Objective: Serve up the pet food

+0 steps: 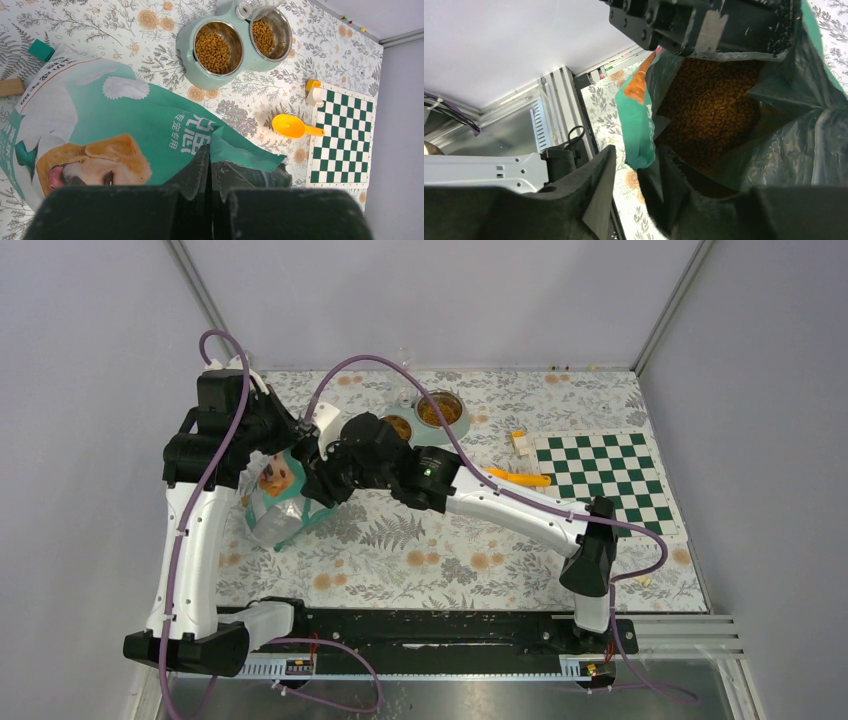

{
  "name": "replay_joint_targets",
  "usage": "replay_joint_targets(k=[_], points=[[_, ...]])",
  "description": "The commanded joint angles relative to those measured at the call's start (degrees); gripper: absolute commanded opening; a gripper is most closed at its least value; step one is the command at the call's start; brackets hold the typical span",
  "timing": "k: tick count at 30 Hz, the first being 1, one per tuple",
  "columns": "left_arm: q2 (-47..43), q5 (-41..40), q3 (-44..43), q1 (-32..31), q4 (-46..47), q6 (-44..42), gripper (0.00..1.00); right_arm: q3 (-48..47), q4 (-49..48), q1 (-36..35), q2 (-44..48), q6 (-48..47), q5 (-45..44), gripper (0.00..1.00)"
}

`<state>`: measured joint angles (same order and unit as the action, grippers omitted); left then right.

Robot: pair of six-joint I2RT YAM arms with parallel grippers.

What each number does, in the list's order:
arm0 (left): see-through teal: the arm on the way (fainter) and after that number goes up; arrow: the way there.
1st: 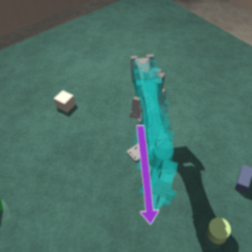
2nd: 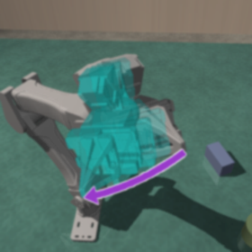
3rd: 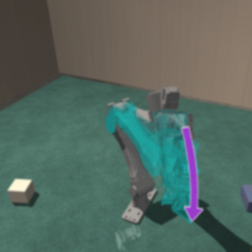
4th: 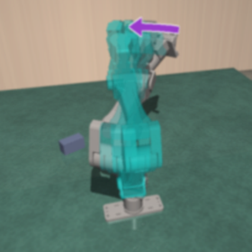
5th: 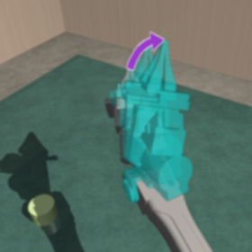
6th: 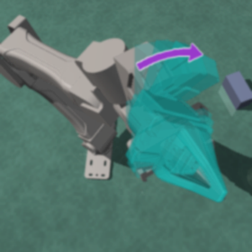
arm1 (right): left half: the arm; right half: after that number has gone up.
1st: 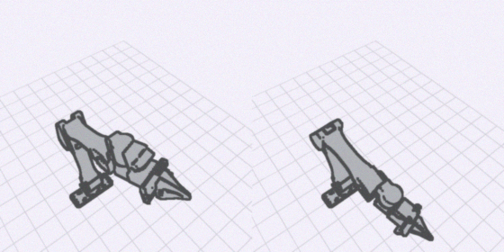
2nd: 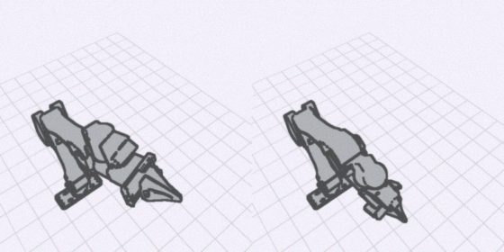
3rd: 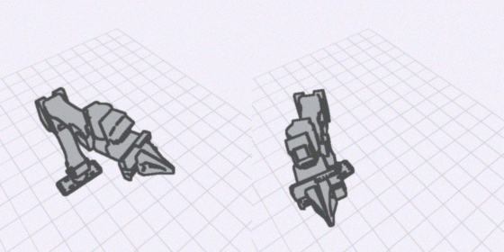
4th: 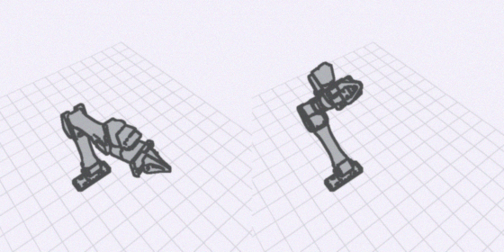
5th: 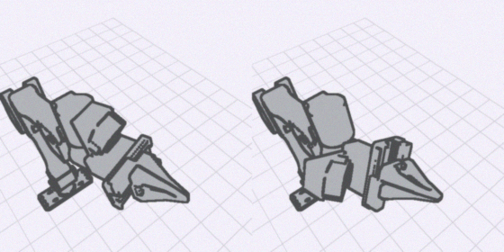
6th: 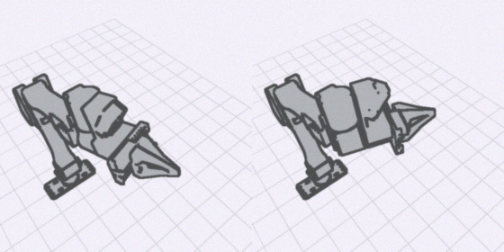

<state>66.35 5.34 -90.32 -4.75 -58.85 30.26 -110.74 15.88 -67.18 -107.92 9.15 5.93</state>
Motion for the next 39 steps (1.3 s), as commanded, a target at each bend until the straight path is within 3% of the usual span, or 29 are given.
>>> replay_joint_targets(k=[1, 5, 12, 16, 22, 26, 31, 39], points=[[-3.2, -0.5, -3.1, 0.1, 7.1, 0.9, 0.0, -2.9, 1.8, -0.3, -0.8, -1.4, 2.5, 0.38], [-3.3, -0.6, -3.7, 0.1, 7.0, 1.2, 0.0, -3.0, 3.4, -0.4, 0.2, -1.9, 2.5, 0.0], [-4.5, -0.6, -4.7, 0.1, 6.3, 1.0, 0.0, -2.7, 5.0, 1.1, 9.0, -5.1, 3.2, 0.0], [-5.9, 3.8, -4.0, 0.1, 8.2, -0.5, 0.0, -6.0, 8.1, 3.9, 13.3, -7.5, 8.4, 0.0], [-6.4, 7.3, -2.4, 0.1, 9.0, -1.5, 0.01, -13.4, 20.3, 6.0, 14.5, -19.2, 16.2, 0.0], [-6.4, 10.0, -1.9, 0.1, 9.8, -2.7, 0.13, -17.9, 30.0, 6.2, 13.7, -26.9, 21.5, 0.0], [-5.9, 14.1, 0.6, 0.1, 11.9, -6.1, 0.39, -27.5, 42.9, 6.2, 8.3, -31.0, 28.0, 0.0], [-4.2, 27.7, 1.6, -0.2, 17.3, -8.5, 0.55, -29.5, 44.9, 6.1, 5.5, -30.7, 29.7, 0.0]])
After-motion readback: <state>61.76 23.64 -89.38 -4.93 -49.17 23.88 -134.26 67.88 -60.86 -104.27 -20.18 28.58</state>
